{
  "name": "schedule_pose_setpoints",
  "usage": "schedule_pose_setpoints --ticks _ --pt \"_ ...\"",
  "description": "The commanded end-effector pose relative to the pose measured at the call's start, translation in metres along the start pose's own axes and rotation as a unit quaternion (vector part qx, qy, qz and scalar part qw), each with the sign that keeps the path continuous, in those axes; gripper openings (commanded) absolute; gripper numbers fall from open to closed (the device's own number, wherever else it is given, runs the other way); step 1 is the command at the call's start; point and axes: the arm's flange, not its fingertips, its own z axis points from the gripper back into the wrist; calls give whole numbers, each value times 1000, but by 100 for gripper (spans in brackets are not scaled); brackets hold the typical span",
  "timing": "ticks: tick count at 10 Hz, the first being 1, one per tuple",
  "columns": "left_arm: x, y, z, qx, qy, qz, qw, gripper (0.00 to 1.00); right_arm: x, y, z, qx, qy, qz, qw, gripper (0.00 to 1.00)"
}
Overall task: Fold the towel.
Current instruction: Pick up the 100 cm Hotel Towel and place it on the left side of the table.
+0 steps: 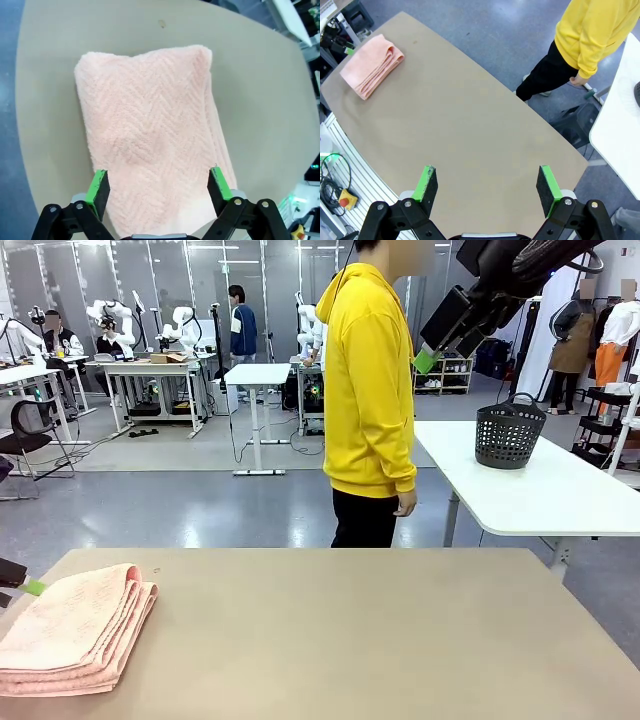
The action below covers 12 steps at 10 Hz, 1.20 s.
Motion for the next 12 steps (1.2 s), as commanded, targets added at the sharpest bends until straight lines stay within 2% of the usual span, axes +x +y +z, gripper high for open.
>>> schedule_pose_setpoints --ticks 1,12 --pt "2 11 1 1 1 0 1000 100 0 1 0 -3 5 -3 1000 100" --pt "2 11 1 1 1 0 1000 100 0 1 0 -3 5 -3 1000 100"
